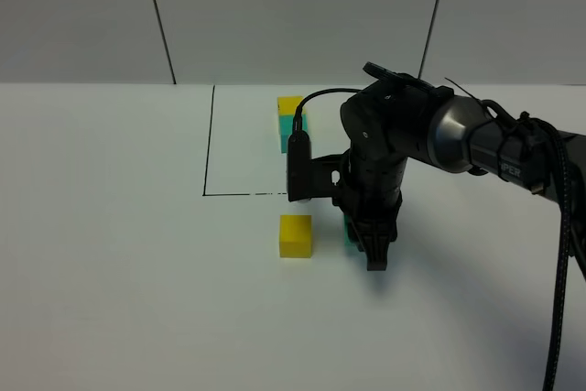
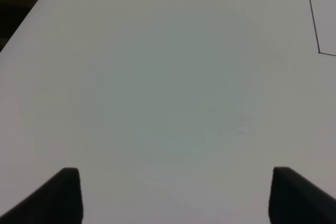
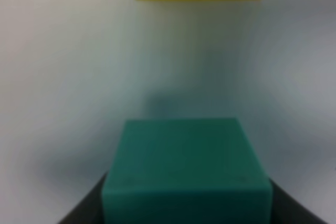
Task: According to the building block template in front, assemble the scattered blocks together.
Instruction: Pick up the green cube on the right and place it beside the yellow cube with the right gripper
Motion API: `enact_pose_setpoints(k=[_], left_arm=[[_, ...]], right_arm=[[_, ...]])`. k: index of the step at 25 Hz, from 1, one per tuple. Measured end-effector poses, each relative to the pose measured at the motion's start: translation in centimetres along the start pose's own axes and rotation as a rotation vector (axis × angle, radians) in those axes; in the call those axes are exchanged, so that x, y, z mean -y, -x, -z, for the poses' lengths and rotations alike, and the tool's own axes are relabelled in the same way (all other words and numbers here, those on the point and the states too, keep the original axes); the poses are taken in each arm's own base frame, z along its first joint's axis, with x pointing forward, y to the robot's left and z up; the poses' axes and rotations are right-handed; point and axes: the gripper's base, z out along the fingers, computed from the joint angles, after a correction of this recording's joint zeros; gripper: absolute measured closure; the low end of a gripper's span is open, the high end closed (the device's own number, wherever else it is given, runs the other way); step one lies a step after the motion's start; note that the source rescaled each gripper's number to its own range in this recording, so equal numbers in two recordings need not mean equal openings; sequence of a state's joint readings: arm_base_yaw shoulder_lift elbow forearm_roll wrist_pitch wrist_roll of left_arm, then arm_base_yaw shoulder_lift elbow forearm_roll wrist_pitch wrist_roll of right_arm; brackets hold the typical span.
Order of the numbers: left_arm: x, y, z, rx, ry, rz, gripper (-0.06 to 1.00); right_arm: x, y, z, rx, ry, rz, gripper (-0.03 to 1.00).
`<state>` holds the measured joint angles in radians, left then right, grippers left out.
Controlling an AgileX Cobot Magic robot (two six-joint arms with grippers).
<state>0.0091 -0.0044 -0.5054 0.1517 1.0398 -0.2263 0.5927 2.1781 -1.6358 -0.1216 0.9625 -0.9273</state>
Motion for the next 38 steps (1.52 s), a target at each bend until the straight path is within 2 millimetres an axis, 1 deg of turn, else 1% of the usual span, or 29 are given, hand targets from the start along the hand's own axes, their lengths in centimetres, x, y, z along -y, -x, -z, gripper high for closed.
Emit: enact_pose_setpoints(k=[6, 8, 14, 19, 35, 38], left_arm=[[0.0, 0.0, 0.0, 0.0, 0.0, 0.0, 0.34], [0.0, 0.0, 0.0, 0.0, 0.0, 0.0, 0.34], [0.0, 0.0, 0.0, 0.0, 0.0, 0.0, 0.34], [0.0, 0.0, 0.0, 0.0, 0.0, 0.0, 0.34], [0.0, 0.0, 0.0, 0.0, 0.0, 0.0, 0.34], [0.0, 0.0, 0.0, 0.0, 0.0, 0.0, 0.34]], right_arm=[[-0.5, -0.1, -1.9, -0.041, 0.063, 0.003, 0.81], [-0.6, -0.1, -2.2, -0.04, 0.073, 0.0, 0.81], [-0.6, 0.2, -2.3, -0.01, 0.07, -0.019, 0.81], [-0.1, 0.6, -1.9, 0.016, 0.044, -0.03, 0.81], [0.3, 0.8, -1.9, 0.048, 0.001, -0.036, 0.81], [0.3, 0.9, -2.2, 0.046, 0.004, -0.037, 0.81]])
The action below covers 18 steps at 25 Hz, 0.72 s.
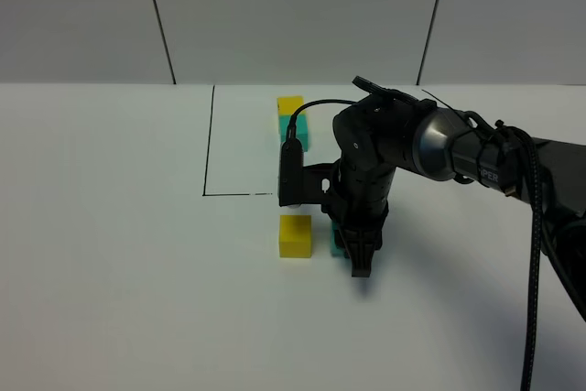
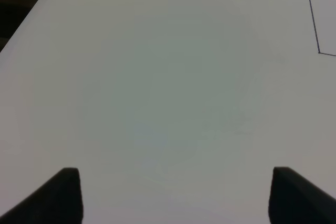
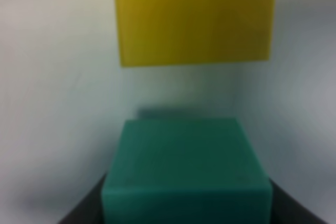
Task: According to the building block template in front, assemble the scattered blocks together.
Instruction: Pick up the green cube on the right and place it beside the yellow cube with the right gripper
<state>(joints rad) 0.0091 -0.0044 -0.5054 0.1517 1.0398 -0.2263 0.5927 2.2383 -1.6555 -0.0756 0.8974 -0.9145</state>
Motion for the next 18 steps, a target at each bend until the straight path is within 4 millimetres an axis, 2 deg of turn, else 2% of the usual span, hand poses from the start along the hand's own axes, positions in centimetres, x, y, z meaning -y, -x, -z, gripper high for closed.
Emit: enact_pose_setpoints(k=[6, 14, 18], left_arm=[[0.0, 0.0, 0.0, 0.0, 0.0, 0.0, 0.34], [0.0, 0.0, 0.0, 0.0, 0.001, 0.0, 0.34], [0.0, 0.0, 0.0, 0.0, 0.001, 0.0, 0.34]], right_arm=[[-0.1, 0.0, -1.2, -0.006, 0.007, 0.002, 0.81], [0.0, 0.0, -1.3, -0.001, 0.001, -0.001, 0.81], [0.7, 0.4, -1.4, -0.003, 0.001, -0.014, 0.81]])
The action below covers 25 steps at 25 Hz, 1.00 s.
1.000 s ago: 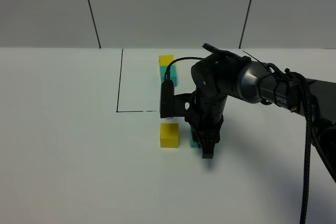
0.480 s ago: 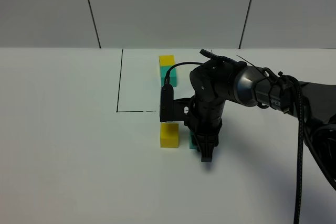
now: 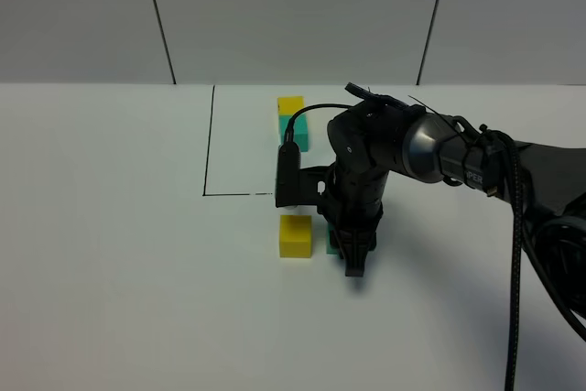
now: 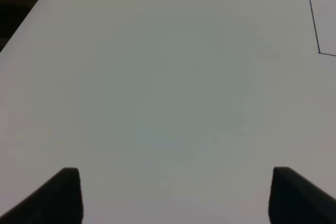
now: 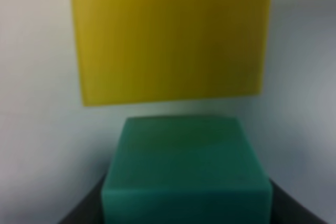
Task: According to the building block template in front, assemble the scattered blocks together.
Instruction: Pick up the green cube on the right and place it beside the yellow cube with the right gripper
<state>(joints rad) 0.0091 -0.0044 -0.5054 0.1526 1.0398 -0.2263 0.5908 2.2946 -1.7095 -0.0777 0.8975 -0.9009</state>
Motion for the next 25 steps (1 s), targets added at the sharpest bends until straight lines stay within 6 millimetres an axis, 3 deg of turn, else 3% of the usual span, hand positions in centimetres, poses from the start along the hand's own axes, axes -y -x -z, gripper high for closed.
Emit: enact_pose_setpoints(k=[25], left_arm=[[0.0, 0.0, 0.0, 0.0, 0.0, 0.0, 0.34]], right_arm=[[0.03, 0.72, -0.21, 0.019, 0.075, -0.048, 0.82]])
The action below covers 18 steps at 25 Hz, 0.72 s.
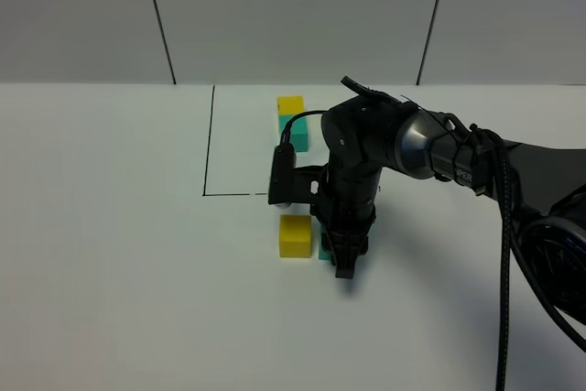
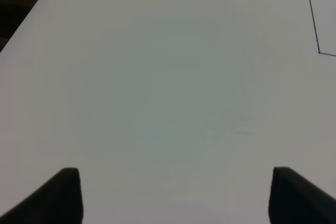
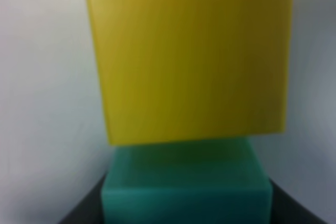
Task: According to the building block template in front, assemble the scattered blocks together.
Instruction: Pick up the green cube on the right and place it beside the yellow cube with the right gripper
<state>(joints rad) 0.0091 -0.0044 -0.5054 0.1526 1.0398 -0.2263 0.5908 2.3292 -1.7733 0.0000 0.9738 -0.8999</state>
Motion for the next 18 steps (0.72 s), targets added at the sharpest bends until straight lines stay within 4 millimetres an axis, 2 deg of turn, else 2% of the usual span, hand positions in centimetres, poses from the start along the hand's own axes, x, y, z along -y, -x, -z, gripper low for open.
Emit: enact_pose_setpoints(k=[18], left_arm=[[0.0, 0.0, 0.0, 0.0, 0.0, 0.0, 0.34]], right_arm=[[0.01, 0.01, -0.03, 0.0, 0.0, 0.011, 0.82]])
